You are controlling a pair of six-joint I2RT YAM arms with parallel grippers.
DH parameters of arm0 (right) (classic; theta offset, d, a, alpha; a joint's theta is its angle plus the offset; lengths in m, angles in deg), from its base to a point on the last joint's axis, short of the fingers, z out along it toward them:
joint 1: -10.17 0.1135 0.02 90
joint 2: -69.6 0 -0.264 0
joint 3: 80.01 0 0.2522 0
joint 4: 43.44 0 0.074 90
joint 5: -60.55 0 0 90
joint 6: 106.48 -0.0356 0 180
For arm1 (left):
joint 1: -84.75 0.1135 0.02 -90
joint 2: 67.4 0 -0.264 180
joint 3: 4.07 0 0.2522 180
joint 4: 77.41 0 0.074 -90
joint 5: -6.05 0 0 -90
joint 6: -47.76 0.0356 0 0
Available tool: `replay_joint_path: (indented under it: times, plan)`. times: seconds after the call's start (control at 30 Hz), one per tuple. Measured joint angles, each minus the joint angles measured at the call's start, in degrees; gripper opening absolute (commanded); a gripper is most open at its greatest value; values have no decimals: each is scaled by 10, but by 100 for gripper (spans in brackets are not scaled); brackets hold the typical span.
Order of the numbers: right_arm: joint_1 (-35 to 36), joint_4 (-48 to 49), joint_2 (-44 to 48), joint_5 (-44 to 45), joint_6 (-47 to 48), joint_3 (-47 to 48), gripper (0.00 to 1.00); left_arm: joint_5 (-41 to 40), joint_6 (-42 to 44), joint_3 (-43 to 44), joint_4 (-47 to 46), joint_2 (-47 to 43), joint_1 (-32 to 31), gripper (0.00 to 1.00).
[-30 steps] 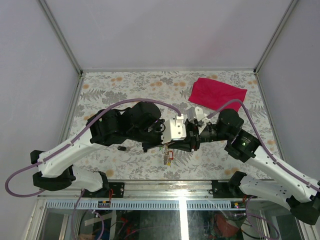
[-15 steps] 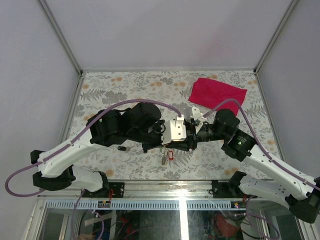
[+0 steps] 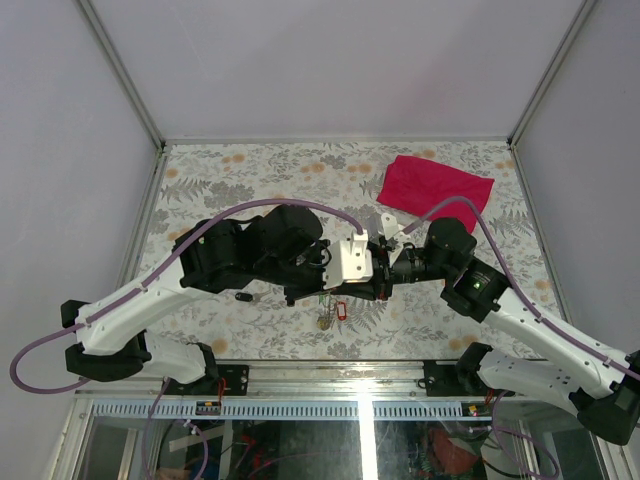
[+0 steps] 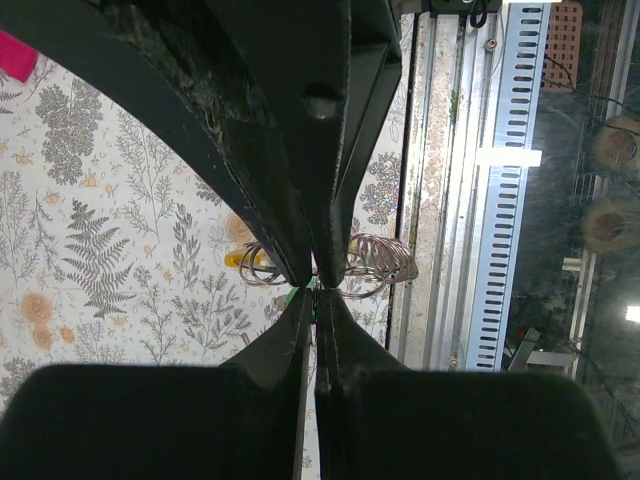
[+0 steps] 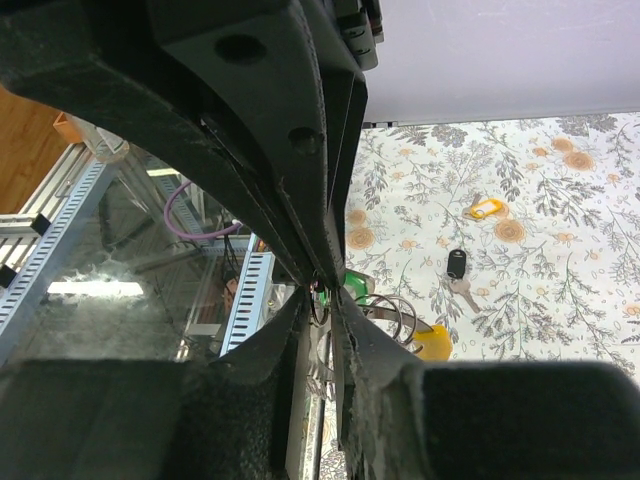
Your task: Put the keys on the keyring
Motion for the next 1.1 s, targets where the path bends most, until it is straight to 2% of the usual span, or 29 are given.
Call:
replay_joint_path:
  times: [0.07, 0.17, 0.3, 0.43, 0.53, 0.9, 1.1]
  plan:
    - [0, 0, 0, 0, 0, 0, 13, 0, 0, 0, 0, 0, 0, 0]
    - [0, 0, 0, 0, 0, 0, 0, -4, 0, 0, 0, 0, 0, 0]
    - [0, 3, 0, 0, 0, -1, 0, -7, 0, 0, -1, 0, 0, 2]
    - [0, 17, 5, 6, 0, -6, 0, -8, 0, -2, -7, -7, 0, 18]
    - [0, 17, 17, 22, 0, -9, 0, -5, -1, -7, -25, -24, -1, 24]
    - [0, 9, 56, 30, -1, -6, 0, 32, -15, -79, -118, -121, -3, 30]
    - [0, 7, 56, 14, -3, 8, 0, 38, -18, -95, -151, -137, -3, 31]
